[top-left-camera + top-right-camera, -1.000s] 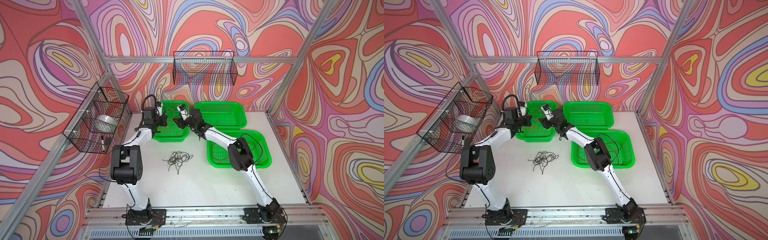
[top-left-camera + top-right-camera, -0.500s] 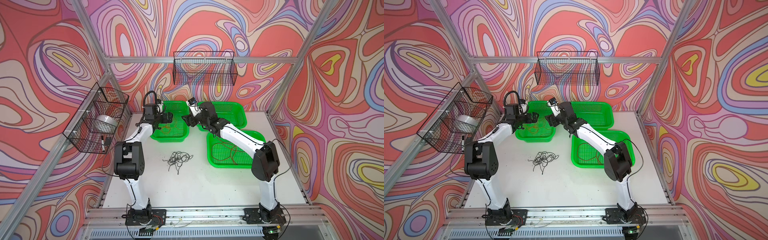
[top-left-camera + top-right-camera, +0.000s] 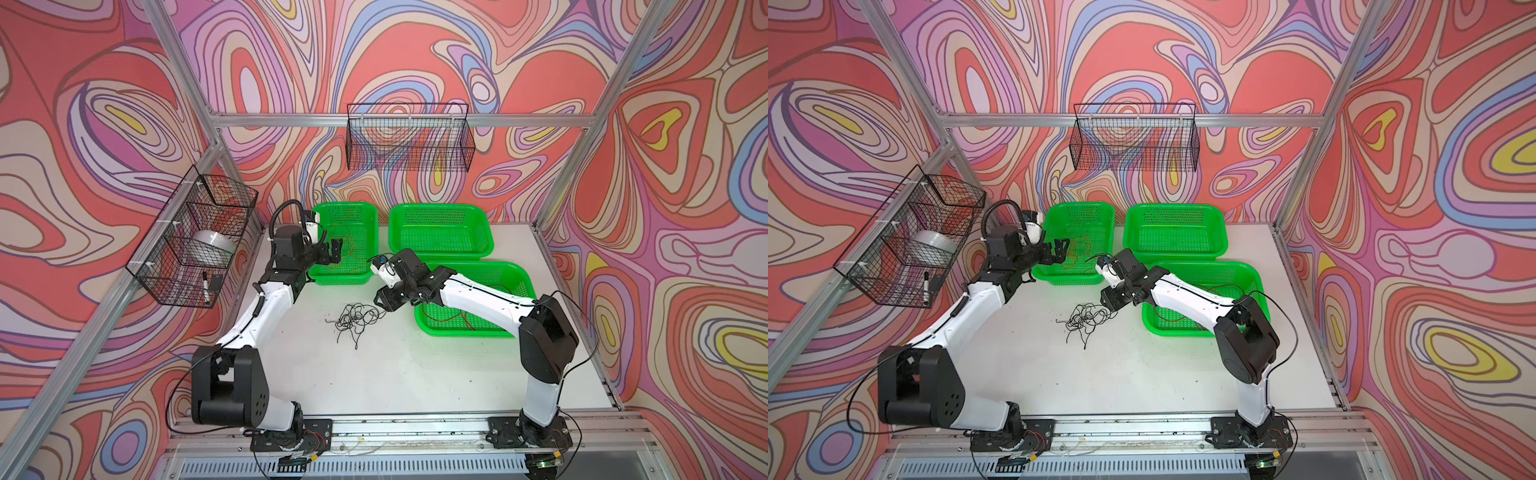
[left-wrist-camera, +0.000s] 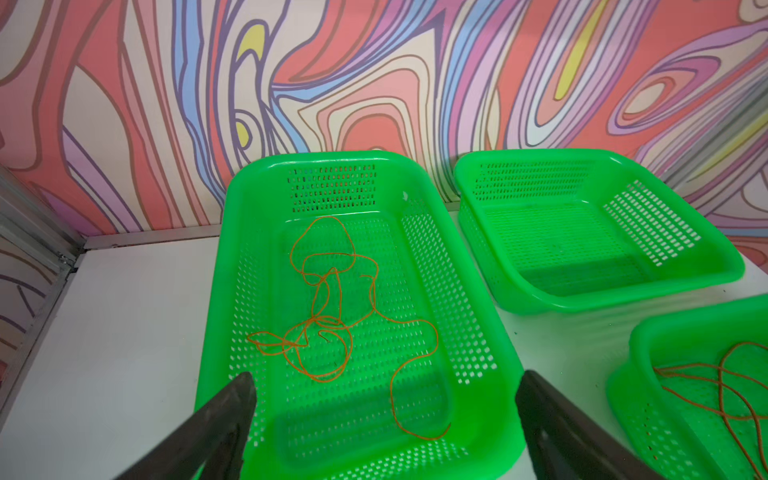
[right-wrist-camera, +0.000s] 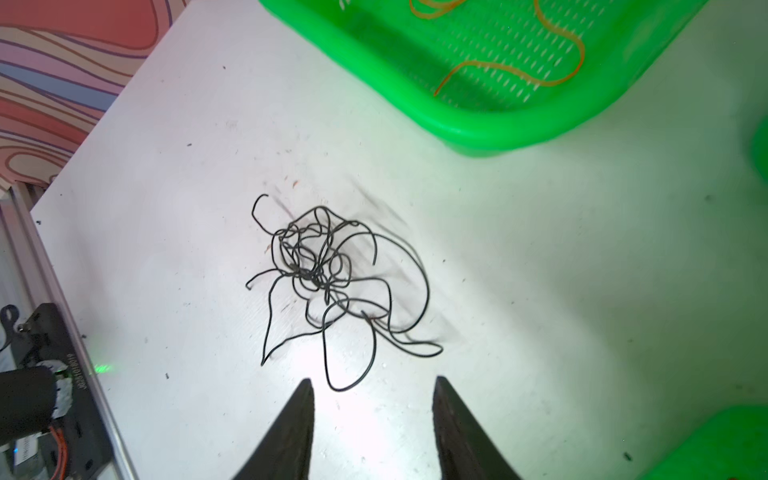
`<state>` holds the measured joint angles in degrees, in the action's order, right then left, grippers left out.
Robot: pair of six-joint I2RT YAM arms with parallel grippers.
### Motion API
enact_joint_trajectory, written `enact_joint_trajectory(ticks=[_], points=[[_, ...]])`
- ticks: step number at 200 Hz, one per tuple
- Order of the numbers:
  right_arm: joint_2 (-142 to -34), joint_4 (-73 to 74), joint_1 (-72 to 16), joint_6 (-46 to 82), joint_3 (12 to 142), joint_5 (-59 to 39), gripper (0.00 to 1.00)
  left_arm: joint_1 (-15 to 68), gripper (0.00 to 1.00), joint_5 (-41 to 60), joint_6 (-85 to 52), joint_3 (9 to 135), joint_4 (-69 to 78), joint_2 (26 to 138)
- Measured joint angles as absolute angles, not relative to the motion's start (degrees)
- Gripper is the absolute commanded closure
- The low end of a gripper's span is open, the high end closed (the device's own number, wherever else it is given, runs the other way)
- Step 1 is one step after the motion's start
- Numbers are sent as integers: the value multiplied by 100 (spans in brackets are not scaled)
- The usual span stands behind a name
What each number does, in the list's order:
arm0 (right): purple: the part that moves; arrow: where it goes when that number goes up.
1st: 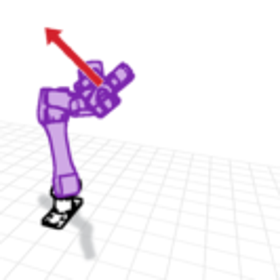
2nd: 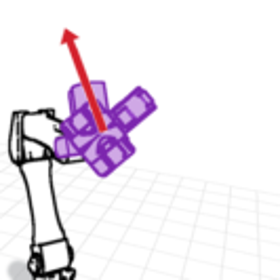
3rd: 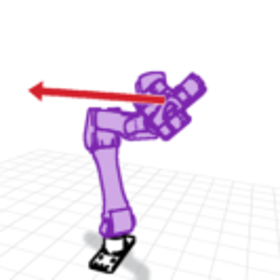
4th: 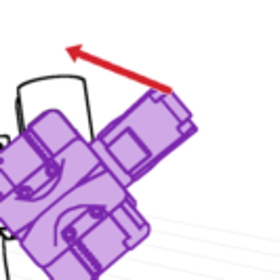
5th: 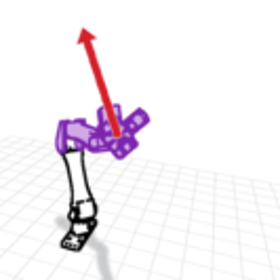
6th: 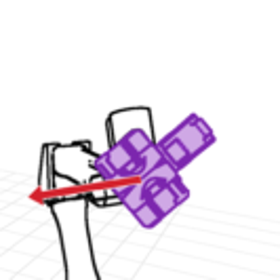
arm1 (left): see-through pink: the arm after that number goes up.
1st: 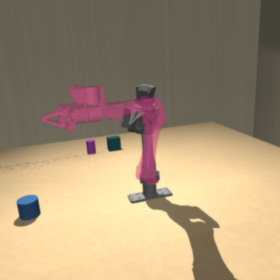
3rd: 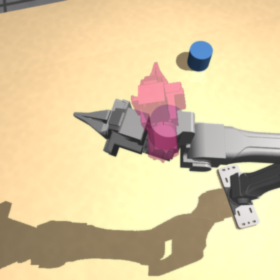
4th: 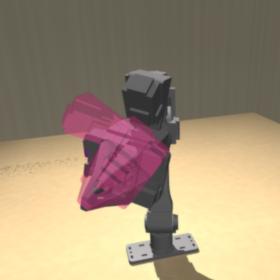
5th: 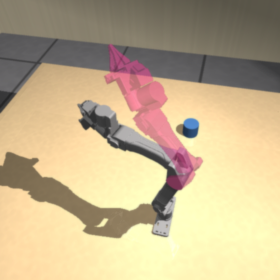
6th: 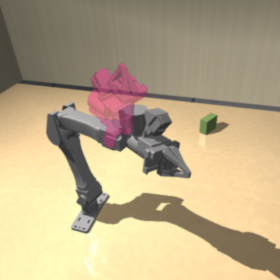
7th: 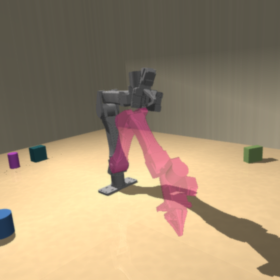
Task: Untangle the cables
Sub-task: 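Lower the right gripper onto the black wire tangle and grasp a black wire, then lift the black wire with the right gripper while the left moves toward it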
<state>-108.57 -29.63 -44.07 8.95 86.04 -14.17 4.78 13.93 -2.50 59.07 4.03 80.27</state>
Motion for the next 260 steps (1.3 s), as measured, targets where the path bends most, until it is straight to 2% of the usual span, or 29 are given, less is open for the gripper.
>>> enact_joint_trajectory(ticks=[51, 72, 122, 135, 153, 193, 260], points=[[-11489, -3146, -4407, 1326, 8829, -1857, 60, 1026, 6, 1157, -62, 5124, 408, 7181], [-11723, -3227, -4407, 1417, 8833, -2021, 62, 1162, 1, 1052, -21, 5002, 408, 6888], [-11791, -3256, -4407, 1472, 8833, -2265, 94, 1273, 0, 781, 10, 4619, 408, 6449], [-11784, -3218, -4407, 1450, 8831, -2263, 100, 1278, 0, 753, 45, 4532, 416, 6370], [-11747, -3227, -4407, 1385, 8833, -2141, 100, 1282, 0, 766, 113, 4292, 515, 6176], [-11319, -3472, -4407, 967, 8971, -1636, 100, 1282, 17, 1035, 346, 3887, 666, 5784], [-10744, -4012, -4407, -143, 10307, -1098, 100, 1380, 39, 2064, 696, 3577, 902, 5555]])
